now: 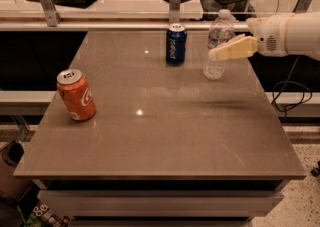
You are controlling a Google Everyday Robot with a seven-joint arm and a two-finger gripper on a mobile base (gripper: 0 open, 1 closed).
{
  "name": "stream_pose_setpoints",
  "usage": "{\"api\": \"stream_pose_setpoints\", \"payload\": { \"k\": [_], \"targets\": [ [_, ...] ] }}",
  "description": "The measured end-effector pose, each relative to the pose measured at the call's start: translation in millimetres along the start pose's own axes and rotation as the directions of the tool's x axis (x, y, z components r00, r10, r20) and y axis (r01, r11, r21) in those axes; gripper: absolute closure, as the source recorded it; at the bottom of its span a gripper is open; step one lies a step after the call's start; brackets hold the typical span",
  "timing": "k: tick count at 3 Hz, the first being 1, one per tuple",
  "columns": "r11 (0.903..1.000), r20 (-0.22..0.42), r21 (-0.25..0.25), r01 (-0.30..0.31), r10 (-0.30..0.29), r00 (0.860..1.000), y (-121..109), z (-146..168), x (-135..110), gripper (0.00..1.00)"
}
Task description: Move water bottle near coke can
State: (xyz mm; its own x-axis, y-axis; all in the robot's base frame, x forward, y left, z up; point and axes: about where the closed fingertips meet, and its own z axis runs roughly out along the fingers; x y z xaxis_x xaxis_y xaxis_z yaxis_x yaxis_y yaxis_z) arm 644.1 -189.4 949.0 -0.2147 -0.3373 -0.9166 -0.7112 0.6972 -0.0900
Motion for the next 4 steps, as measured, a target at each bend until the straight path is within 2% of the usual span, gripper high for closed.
{"api": "stream_pose_setpoints", "payload": {
  "k": [1, 3, 4],
  "targets": [
    [0.9987, 0.053, -0.019, -0.048, 0.049, 0.997, 5.2, 18.8, 2.3, 0.0],
    [0.9943, 0.11, -0.025, -0.104, 0.106, 0.988, 10.3, 41.5, 13.3, 0.43],
    [0.9945, 0.109, -0.028, -0.101, 0.104, 0.989, 11.8, 42.6, 12.0, 0.66]
  ]
}}
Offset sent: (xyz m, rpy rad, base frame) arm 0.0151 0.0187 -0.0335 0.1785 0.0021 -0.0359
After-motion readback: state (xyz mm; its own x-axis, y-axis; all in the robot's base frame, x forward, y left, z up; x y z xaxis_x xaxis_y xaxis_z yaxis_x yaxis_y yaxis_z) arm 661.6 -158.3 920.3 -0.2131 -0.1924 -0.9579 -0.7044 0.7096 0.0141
